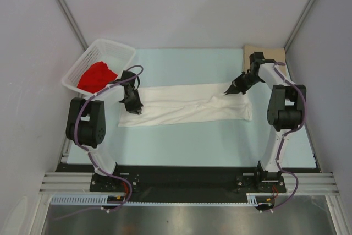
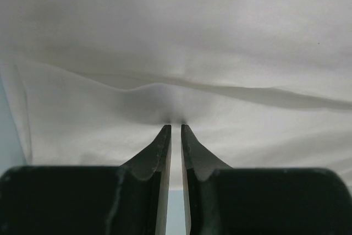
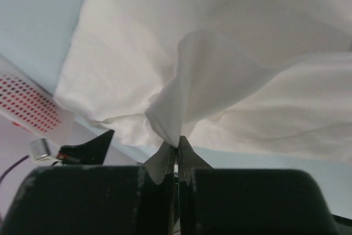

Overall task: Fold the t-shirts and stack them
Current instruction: Fold the tshirt

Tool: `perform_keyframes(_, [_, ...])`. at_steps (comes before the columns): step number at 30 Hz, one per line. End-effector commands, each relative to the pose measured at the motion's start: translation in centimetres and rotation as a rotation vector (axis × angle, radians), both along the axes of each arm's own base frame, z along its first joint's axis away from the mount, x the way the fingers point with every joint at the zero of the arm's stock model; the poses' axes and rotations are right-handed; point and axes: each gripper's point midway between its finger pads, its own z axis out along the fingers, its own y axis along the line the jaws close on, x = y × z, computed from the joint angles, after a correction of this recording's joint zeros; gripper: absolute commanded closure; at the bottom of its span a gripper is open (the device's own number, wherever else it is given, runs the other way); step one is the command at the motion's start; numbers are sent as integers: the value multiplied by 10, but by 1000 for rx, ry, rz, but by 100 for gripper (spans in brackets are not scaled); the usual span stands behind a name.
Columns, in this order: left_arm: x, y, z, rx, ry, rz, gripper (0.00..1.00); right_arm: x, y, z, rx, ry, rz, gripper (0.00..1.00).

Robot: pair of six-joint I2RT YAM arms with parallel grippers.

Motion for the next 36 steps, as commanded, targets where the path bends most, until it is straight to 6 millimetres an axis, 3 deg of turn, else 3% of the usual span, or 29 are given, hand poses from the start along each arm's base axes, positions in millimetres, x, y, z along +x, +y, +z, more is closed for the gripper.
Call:
perform_keyframes(1, [6,-1,14,-20,-57,-14,83,18,-3,48,129,-94,-153,100])
perform_keyframes(4, [6,-2,15,-23,-62,-22,83,15,-15,51,112,-102,-191,100])
perform_keyframes(10, [5,-6,20,-48,-86,-49,83,3,-26,30,56,-57,-217,100])
perform_keyframes(12, [3,-6,19,-48,-85,-51,83,-5,-29,18,38,-47,-250,100])
perform_keyframes(13, [2,-5,18,-44,-81,-51,83,-7,-30,23,41,-60,-281,100])
perform_keyframes(14, [1,-5,18,-44,-79,-53,83,-20,-29,11,39,-22,-302,100])
perform_keyframes(16, [-2,-4,16,-41,-74,-55,83,-23,-27,15,39,-53,-327,100])
perform_keyframes(18, [-3,-4,16,-39,-73,-59,83,-35,-29,7,21,-37,-372,100])
perform_keyframes(20, [-3,-3,15,-35,-73,-60,83,-39,-31,10,5,-74,-384,88])
perform_keyframes(21, [-2,-4,15,-39,-73,-58,83,-38,-33,13,-13,-101,-373,88])
perform_keyframes(22, [-1,-4,15,-39,-74,-58,83,-34,-33,18,-34,-143,-340,73])
perform_keyframes(23, [-1,-5,15,-46,-75,-57,83,-30,-37,20,-85,-180,-307,68])
perform_keyframes(24, [1,-6,16,-47,-79,-57,83,-26,-40,34,-160,-239,-176,56])
perform_keyframes(25, [1,-6,16,-48,-77,-58,83,-26,-41,36,-200,-248,-106,55])
perform_keyframes(26, [1,-6,17,-50,-79,-58,83,-29,-35,28,-292,-236,3,53])
perform_keyframes(27, [1,-7,17,-51,-79,-60,83,-46,-36,23,-350,-193,128,47])
perform_keyframes(32, [-1,-6,16,-45,-70,-69,83,-66,-3,19,-415,-245,435,51])
perform_keyframes(34, [-1,-6,16,-45,-66,-71,83,-69,16,16,-432,-252,511,69])
perform_keyframes(36, [2,-6,17,-47,-71,-72,83,-71,30,8,-428,-242,559,79])
